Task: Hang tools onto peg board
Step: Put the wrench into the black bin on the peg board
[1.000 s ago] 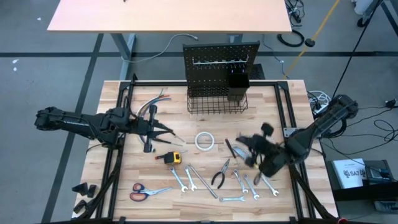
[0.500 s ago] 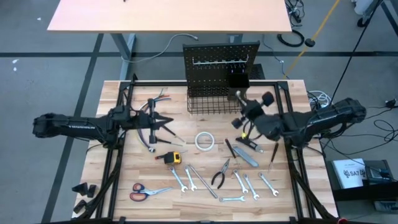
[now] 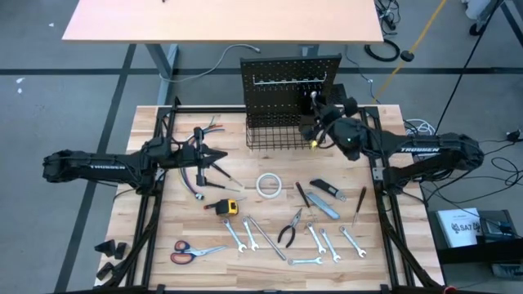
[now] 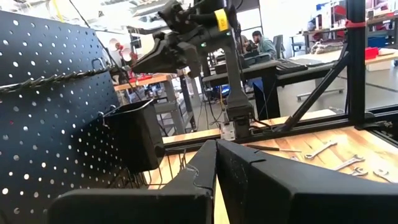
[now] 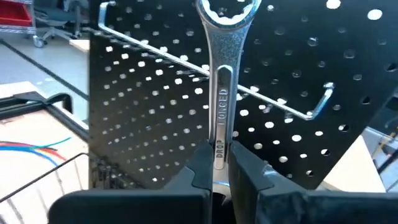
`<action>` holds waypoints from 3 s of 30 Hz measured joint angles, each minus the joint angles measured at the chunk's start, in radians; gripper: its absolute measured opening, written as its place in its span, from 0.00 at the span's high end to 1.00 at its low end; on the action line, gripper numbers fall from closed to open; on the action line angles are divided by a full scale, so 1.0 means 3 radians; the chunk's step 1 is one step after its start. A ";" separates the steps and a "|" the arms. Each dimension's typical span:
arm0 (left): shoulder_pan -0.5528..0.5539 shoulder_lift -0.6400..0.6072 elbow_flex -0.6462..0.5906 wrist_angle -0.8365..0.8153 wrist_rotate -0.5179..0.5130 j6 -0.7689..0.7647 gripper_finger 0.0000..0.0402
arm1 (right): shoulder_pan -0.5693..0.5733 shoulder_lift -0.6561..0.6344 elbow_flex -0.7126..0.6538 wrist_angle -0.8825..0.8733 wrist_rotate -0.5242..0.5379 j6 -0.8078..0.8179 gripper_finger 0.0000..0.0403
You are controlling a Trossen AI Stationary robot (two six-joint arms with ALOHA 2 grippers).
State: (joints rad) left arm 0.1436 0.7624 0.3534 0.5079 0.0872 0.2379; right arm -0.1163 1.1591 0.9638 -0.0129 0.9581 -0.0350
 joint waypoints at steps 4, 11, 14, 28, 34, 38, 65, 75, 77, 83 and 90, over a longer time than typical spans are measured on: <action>0.0000 0.0000 0.0000 0.0000 0.0000 -0.0054 0.96 | -0.0110 0.0000 0.0000 -0.0066 -0.0057 0.0022 0.96; 0.0000 0.0000 0.0000 -0.0003 0.0000 -0.0056 0.96 | -0.0209 0.0001 0.0000 -0.0169 -0.0186 0.0104 0.96; 0.0000 0.0000 0.0000 -0.0004 0.0000 -0.0056 0.96 | -0.0231 0.0001 0.0000 -0.0212 -0.0210 0.0109 0.96; 0.0000 0.0000 0.0000 -0.0003 0.0000 -0.0070 0.96 | -0.0291 0.0003 -0.0001 -0.0464 -0.0253 0.0208 0.90; 0.0000 0.0000 0.0000 -0.0004 0.0000 -0.0072 0.96 | -0.0291 0.0003 -0.0001 -0.0462 -0.0251 0.0280 0.83; 0.0000 0.0000 0.0000 -0.0003 0.0000 -0.0073 0.96 | -0.0291 0.0003 -0.0005 -0.0464 -0.0251 0.0342 0.78; -0.0001 0.0000 0.0000 -0.0056 -0.0001 -0.0077 0.96 | -0.0082 -0.0033 0.0182 -0.0792 -0.1037 0.0459 0.53; 0.0000 0.0000 0.0003 -0.0197 -0.0004 -0.0078 0.96 | 0.0364 0.0009 0.0256 -0.1733 -0.2943 0.1735 0.54; -0.0001 0.0001 0.0003 -0.0221 -0.0009 -0.0078 0.96 | 0.0533 0.0048 0.0254 -0.2012 -0.3057 0.2049 0.54; -0.0001 0.0007 0.0003 -0.0255 0.0013 -0.0148 0.96 | 0.1065 0.0181 0.0254 -0.2382 -0.3215 0.2849 0.54; -0.0061 0.0028 0.0003 -0.0235 0.0654 -0.0249 0.96 | 0.1681 0.0419 0.0254 -0.2398 -0.3217 0.3558 0.54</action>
State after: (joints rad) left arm 0.1252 0.7708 0.3542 0.4375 0.2835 0.1631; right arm 0.3880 1.2849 1.0401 -0.7322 -0.0071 1.0323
